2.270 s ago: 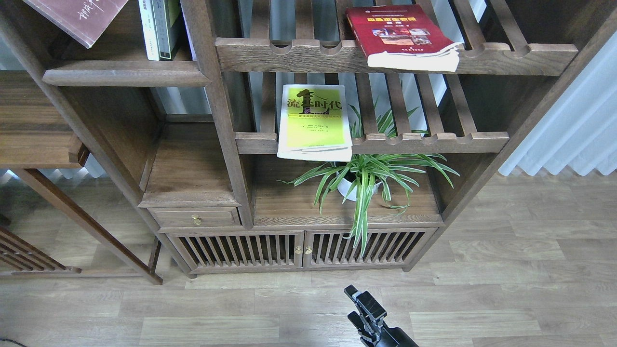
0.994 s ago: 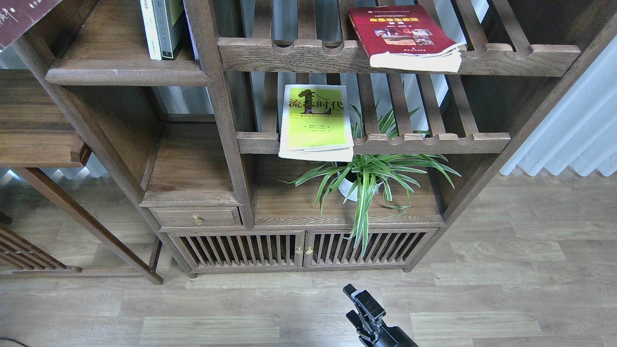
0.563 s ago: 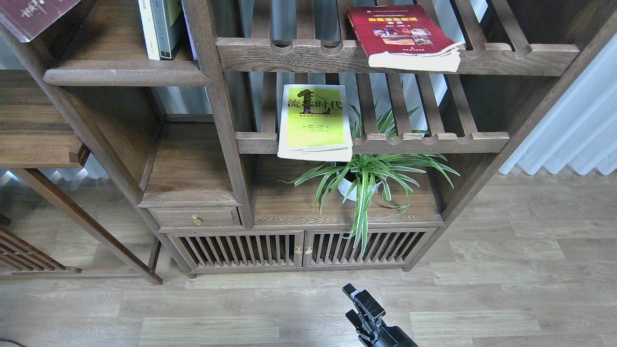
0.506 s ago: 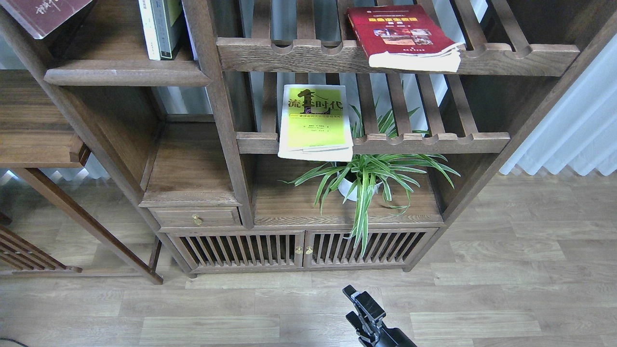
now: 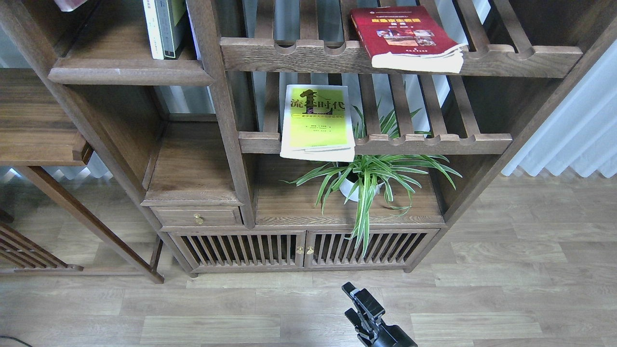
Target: Organize books on shelf
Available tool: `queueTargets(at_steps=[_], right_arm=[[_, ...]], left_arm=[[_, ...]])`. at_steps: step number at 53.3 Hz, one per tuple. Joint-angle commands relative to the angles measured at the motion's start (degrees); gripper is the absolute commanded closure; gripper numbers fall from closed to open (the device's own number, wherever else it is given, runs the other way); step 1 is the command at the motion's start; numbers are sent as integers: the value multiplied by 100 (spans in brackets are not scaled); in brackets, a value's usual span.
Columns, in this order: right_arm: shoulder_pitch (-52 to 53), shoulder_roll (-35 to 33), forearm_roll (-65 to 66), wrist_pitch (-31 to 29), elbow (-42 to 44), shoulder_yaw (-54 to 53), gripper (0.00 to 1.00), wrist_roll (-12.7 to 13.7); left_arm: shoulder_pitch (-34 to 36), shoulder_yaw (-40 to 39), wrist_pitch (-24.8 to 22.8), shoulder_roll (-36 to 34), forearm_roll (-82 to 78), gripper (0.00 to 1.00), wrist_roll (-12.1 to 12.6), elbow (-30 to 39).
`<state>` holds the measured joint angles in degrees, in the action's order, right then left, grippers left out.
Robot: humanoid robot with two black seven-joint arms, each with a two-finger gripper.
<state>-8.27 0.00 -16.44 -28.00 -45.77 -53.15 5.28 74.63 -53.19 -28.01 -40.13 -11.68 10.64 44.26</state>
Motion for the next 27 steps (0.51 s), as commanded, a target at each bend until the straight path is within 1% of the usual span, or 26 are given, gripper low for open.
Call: queueTargets(at_steps=[1, 8, 21, 27], right_arm=[[1, 0, 1, 0, -2, -2, 1, 0], [1, 0, 1, 0, -2, -2, 1, 0], [1, 0, -17, 0, -63, -2, 1, -9], [1, 0, -17, 0, -125, -11, 1, -9]], left_arm=[[104, 46, 1, 189, -228, 93, -115, -190], [139, 46, 1, 488, -458, 93, -273, -304], [376, 54, 1, 1059, -967, 94, -818, -902], [368, 89, 1, 1183, -1011, 94, -862, -972]])
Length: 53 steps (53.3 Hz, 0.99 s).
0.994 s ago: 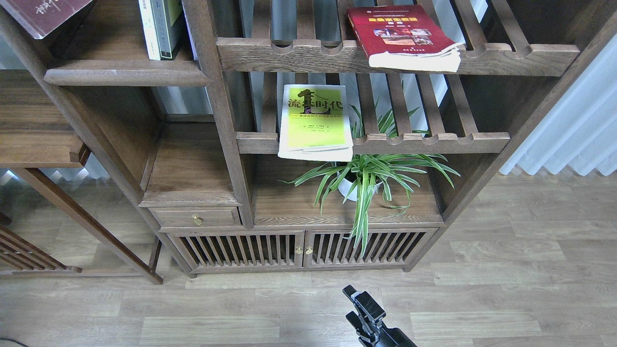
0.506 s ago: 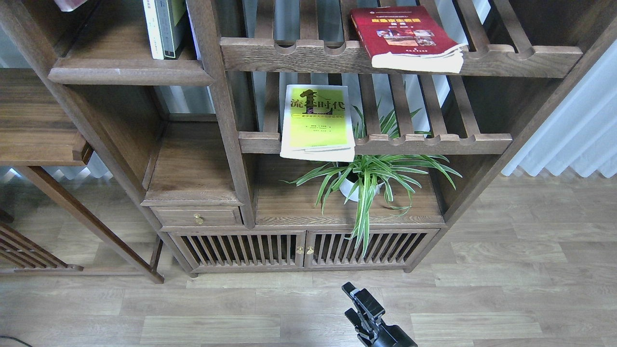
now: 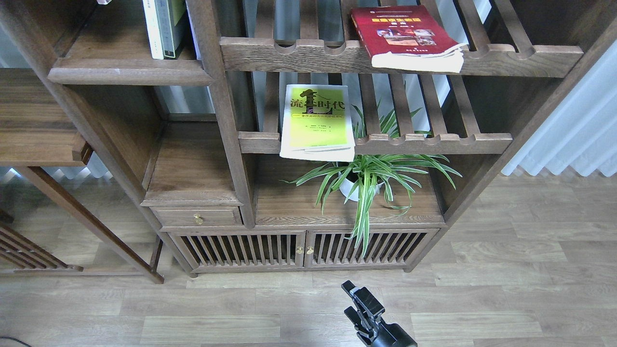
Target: Organize books on shelf
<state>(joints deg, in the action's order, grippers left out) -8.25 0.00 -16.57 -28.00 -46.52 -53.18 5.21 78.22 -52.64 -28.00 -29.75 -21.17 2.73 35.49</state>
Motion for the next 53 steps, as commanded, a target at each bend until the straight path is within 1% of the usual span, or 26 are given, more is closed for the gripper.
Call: queueTargets(at_steps=[1, 7, 13, 20, 30, 38, 41, 44, 46, 50, 52, 53], right_arm=[[-1, 0, -4, 0, -59, -8, 1, -2], [-10, 0, -4, 0, -95, -35, 1, -2], [-18, 0, -12, 0, -103, -44, 1, -2], [-27, 0, -12, 0, -103, -44, 1, -2], [-36, 0, -4, 0, -165, -26, 1, -2], [-27, 0, -4, 0, -191, -26, 1, -2], [-36, 0, -4, 0, -191, -26, 1, -2], [-27, 0, -4, 0, -191, -26, 1, -2], [-27, 0, -4, 0, -191, -26, 1, -2], [-27, 0, -4, 0, -191, -26, 1, -2], [-27, 0, -12, 0, -200, -43, 1, -2], [-27, 0, -4, 0, -200, -44, 1, -2]], left_arm=[[0, 69, 0, 162, -63, 94, -79, -95], [-26, 306, 0, 188, -63, 94, -106, -130], [-44, 360, 0, 197, -54, 94, -141, -306], [9, 553, 0, 267, -54, 93, -281, -499], [-9, 597, 0, 329, -63, 92, -282, -587], [-17, 641, 0, 347, -54, 87, -273, -684], [-17, 632, 0, 364, -54, 87, -273, -693], [-35, 641, 0, 373, -63, 84, -264, -693], [-44, 667, 0, 373, -63, 81, -255, -702], [-26, 755, 0, 382, -63, 65, -255, -702], [-18, 790, 0, 382, -63, 53, -194, -702], [-17, 799, 0, 382, -63, 53, -194, -702]])
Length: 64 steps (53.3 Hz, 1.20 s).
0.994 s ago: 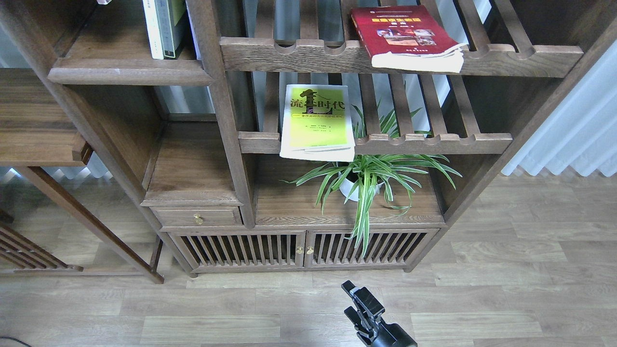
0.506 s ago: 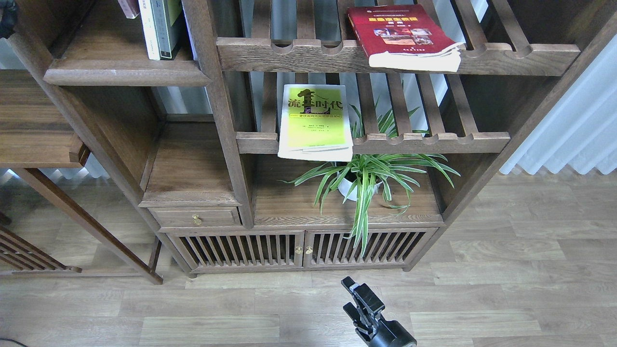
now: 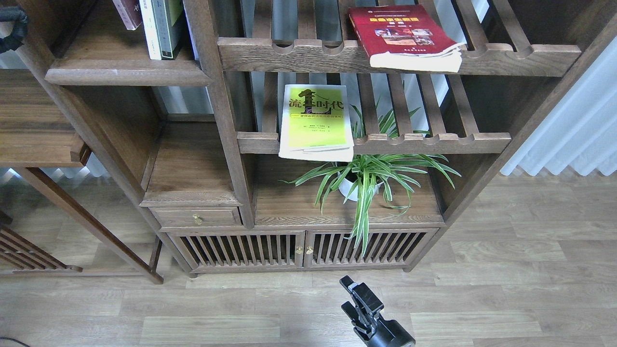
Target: Organize books on shelf
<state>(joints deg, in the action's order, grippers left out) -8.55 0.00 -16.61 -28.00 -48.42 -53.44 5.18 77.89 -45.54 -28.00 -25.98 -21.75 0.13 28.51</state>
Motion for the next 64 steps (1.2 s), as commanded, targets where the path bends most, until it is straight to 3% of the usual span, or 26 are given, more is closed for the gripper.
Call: queueTargets(at_steps=[1, 4, 7, 11, 13, 35, 48, 58, 64], right_arm=[[2, 0, 0, 0, -9, -18, 1, 1], [2, 0, 0, 0, -9, -18, 1, 1], [2, 0, 0, 0, -9, -18, 1, 1], [2, 0, 0, 0, -9, -9, 1, 1], [2, 0, 0, 0, -9, -9, 1, 1], [2, 0, 0, 0, -9, -9, 1, 1], [-7, 0, -9, 0, -9, 0, 1, 1], [2, 0, -9, 0, -9, 9, 1, 1], [2, 0, 0, 0, -9, 35, 1, 10]], left_arm=[[15, 89, 0, 5, -4, 53, 75, -3], [7, 98, 0, 5, 4, 52, 75, -3], [-2, 106, 0, 5, -4, 43, 75, -3], [-2, 124, 0, 5, 4, 16, 75, 6], [-2, 124, 0, 5, 4, 11, 75, 6], [-2, 291, 0, -92, 4, 10, 101, 50], [94, 598, 0, -514, -610, 8, 110, 216], [77, 467, 0, -619, -672, 8, 14, 647], [-55, 1, 0, -619, -672, 8, -92, 867]])
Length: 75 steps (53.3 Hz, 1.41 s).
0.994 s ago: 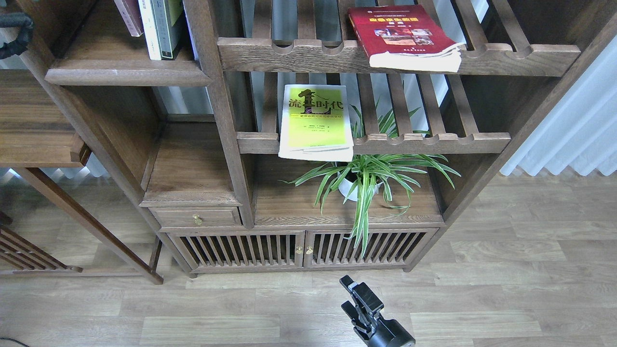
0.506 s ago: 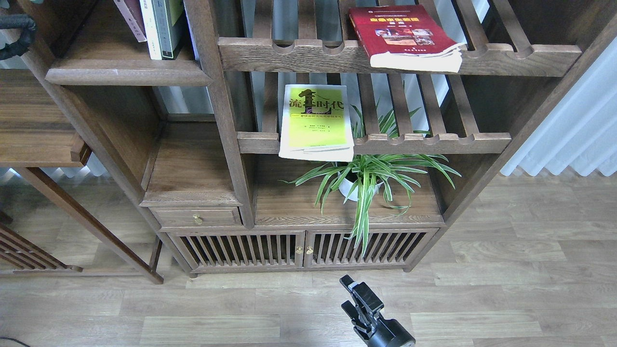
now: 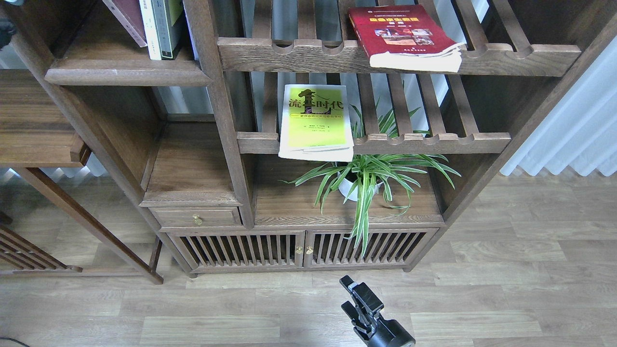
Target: Organize books on shelf
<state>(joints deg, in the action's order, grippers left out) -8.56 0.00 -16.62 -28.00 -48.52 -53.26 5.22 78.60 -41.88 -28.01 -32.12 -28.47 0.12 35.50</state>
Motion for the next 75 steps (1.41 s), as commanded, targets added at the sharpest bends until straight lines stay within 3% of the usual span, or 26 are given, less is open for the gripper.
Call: queueTargets(at_steps=[1, 8, 31, 46, 54, 75], right_arm=[[4, 0, 1, 0, 0, 17, 1, 6], [4, 0, 1, 0, -35, 17, 1, 6], [21, 0, 1, 0, -35, 26, 1, 6], [30, 0, 1, 0, -79, 35, 1, 6], [21, 0, 27, 0, -228, 44, 1, 6], [-5, 0, 63, 0, -624, 52, 1, 6]], left_arm=[[-152, -382, 1, -5, -1, 8, -108, 185], [-670, -663, 1, -110, -1, 10, -495, 668], [-2691, -2263, 1, -128, 52, 9, -732, 2224], [-3922, -2913, 1, -155, 61, 9, -715, 3059], [-4939, -3483, 1, -111, 78, 9, -715, 3638], [-6163, -3670, 1, 293, 333, 6, -697, 3991]])
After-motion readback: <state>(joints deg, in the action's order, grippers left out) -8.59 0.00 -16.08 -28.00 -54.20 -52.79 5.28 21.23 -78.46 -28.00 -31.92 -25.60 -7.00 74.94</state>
